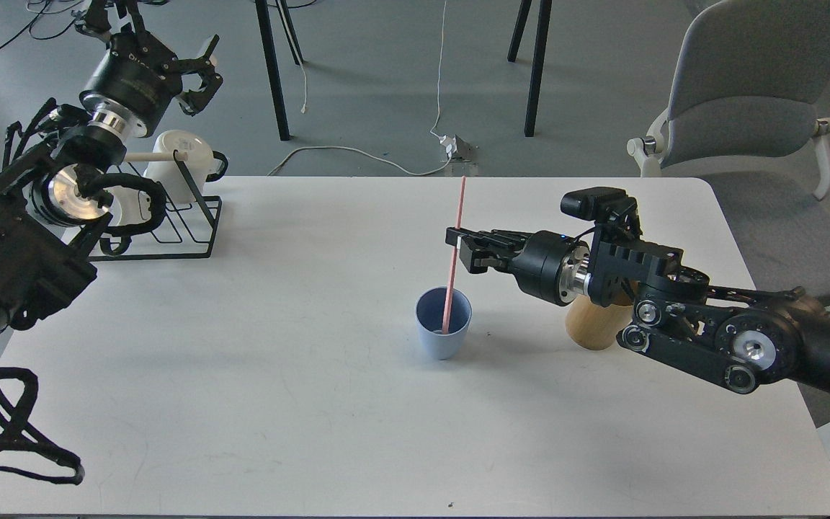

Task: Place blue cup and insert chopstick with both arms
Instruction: 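Move the straw over the blue cup and lower it inside, then release the straw and raise the right gripper away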

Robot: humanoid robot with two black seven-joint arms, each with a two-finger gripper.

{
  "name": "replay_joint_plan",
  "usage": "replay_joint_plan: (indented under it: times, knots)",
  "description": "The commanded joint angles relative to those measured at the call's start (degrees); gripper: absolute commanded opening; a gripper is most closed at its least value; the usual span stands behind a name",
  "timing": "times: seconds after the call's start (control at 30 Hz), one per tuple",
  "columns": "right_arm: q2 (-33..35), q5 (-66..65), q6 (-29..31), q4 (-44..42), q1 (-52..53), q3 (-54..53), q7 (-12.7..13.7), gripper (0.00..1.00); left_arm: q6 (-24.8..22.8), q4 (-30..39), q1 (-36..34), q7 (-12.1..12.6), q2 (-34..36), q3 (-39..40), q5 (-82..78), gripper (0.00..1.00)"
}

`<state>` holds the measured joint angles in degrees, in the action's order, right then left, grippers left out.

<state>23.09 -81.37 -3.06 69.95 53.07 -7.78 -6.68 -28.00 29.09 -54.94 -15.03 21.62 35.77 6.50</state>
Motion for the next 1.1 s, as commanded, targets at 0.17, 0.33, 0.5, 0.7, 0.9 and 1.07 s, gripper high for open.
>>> replay_joint_plan:
  times: [0.17, 0.33, 0.5, 0.7, 0.9, 1.07]
  knots:
    - [-0.32, 0.07, -0.11, -0.61, -0.25, 0.48, 0.01, 0.26, 0.0, 0.0, -0.08, 0.09, 0.09, 0.0, 0.0, 0.99]
    - [-0.41, 0.16, -0.11, -0.52, -0.07, 0.31, -0.52, 0.36, 0.0, 0.0, 0.01, 0.09, 0.09, 0.0, 0.0, 0.99]
    - [-0.24, 0.51, -0.37, 0.1, 0.46, -0.74, -0.7, 0.49, 0.0, 0.0, 0.01, 0.0, 0.0, 0.0, 0.0, 0.99]
    - [3.36, 3.05, 0.24, 0.27, 0.81, -16.01, -2.27, 0.99, 0.0, 0.0, -0.08, -0.26, 0.0, 0.09, 0.0, 0.99]
    - [6.17, 18.86, 0.25, 0.27, 0.63, -26.31, -4.83, 0.99, 0.0, 0.0, -0.08, -0.79, -0.17, 0.09, 0.0, 0.99]
    - [9.69, 33.87, 0.25, -0.43, 0.11, -29.83, -7.11, 1.0, 0.0, 0.09, 0.27, -0.88, -0.88, 0.18, 0.0, 0.99]
